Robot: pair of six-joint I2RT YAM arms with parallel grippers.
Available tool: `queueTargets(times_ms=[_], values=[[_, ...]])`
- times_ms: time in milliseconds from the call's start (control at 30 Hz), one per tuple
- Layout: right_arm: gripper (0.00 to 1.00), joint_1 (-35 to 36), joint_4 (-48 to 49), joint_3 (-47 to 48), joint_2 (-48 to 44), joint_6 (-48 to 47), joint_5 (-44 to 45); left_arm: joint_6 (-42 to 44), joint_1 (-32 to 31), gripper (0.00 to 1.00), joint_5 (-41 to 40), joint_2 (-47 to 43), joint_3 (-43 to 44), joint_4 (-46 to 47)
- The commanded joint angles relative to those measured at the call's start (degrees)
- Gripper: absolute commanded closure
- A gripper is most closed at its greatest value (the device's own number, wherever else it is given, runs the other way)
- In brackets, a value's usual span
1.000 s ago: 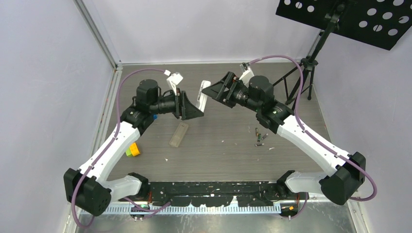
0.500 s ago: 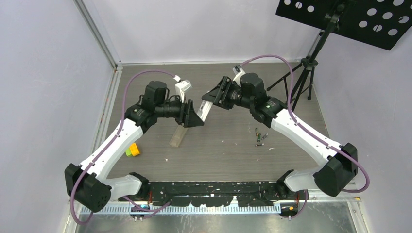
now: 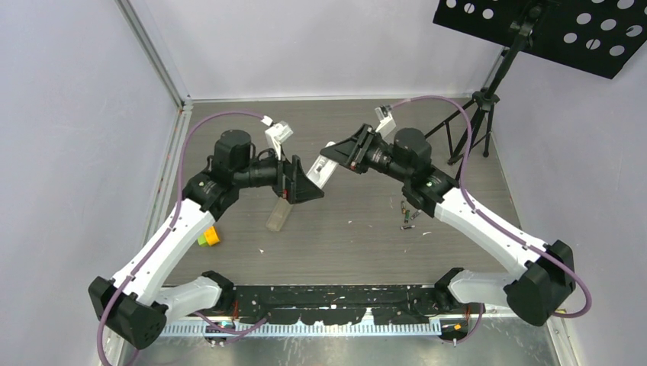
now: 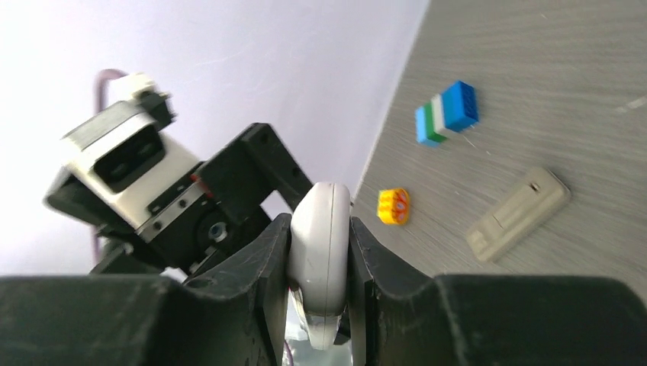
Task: Load the batteries into the remote control
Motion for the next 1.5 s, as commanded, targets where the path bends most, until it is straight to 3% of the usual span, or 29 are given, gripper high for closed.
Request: queueTargets(times_ms=[0, 67, 233, 333, 700, 1200, 1333, 1467], values=[[0.84, 0.3, 15.9, -3.4, -5.9, 1.8, 0.7, -14.2, -0.1, 0.0, -0.8, -2.9, -1.6, 10.9], [0.84, 0.3, 19.6, -5.3, -7.5, 3.4, 3.0, -23.8, -0.1, 0.0, -0.3, -3.6, -4.4, 18.3], [0.84, 0.3, 31.8, -10.9, -9.8, 8.7, 8.6, -46.0, -0.1, 0.0, -1.1, -4.4, -13.6, 48.4], [0.84, 0.3, 36.5, -12.4, -10.1, 10.7, 10.8, -51.5, -0.1, 0.02, -3.4, -4.5, -15.3, 53.6], [0.84, 0.3, 40.7, -14.1, -9.1, 14.3, 13.3, -58.2, -0.1, 0.25, -8.2, -5.7, -17.9, 60.7], [0.84, 0.3, 41.2, -14.7, -6.3, 17.3, 13.0, -60.5, -0.3, 0.43, -10.8, -1.3, -18.5, 64.4], [0.84, 0.2, 41.3, -14.9, -5.4, 17.9, 13.2, -60.9, -0.4, 0.55, -13.1, -1.1, -19.7, 64.3], [0.84, 0.3, 40.9, -15.7, -5.1, 18.4, 13.4, -59.7, -0.4, 0.81, -13.9, -0.9, -19.9, 62.3]])
